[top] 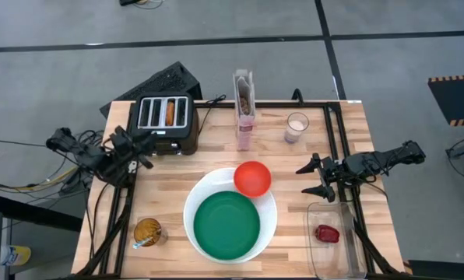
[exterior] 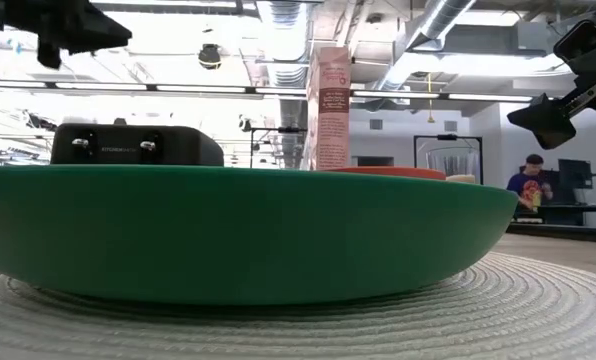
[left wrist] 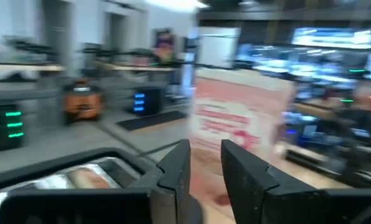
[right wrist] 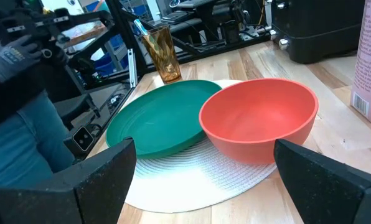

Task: Arrange a breakfast setting
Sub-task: Put the toasted bread from the toaster on the green plate

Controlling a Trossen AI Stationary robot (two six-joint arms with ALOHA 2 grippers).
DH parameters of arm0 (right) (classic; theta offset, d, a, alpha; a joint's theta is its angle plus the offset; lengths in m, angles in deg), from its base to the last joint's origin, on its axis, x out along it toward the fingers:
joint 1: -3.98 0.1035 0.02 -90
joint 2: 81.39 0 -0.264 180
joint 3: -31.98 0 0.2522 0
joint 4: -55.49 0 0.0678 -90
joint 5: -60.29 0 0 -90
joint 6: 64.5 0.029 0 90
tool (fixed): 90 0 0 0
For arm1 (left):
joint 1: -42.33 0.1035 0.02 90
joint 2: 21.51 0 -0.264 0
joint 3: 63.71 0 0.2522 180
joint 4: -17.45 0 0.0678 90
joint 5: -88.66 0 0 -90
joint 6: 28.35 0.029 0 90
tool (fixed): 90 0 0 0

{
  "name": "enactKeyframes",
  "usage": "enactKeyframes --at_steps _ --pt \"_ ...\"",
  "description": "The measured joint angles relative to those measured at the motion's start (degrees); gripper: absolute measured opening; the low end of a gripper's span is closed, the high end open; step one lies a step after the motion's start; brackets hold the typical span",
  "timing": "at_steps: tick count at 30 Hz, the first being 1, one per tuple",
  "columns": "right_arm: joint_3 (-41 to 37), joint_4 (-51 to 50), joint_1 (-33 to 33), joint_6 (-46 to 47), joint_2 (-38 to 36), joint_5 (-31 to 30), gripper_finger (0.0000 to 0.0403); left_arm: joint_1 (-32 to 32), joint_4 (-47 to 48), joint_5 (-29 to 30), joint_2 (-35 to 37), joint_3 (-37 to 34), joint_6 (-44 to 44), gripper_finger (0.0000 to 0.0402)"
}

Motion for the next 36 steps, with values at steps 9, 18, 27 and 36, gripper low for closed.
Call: enactKeyframes --at_steps 9,18,27,36 --pt "0.0 0.0 0.0 0.0 0.0 0.0 0.0399 2.5 0.0 11.0 -15.0 9.8 2.1 0.0152" --pt "0.0 0.0 0.0 0.0 0.0 0.0 0.0399 11.2 -1.1 8.0 -24.5 14.4 -6.5 0.0200" --pt "0.0 0.0 0.0 0.0 0.0 0.0 0.0399 23.1 -2.2 0.7 -31.1 14.9 -17.5 0.0204" --pt "0.0 0.0 0.0 0.0 0.0 0.0 0.0399 32.4 -0.2 -4.3 -34.6 14.9 -23.3 0.0204"
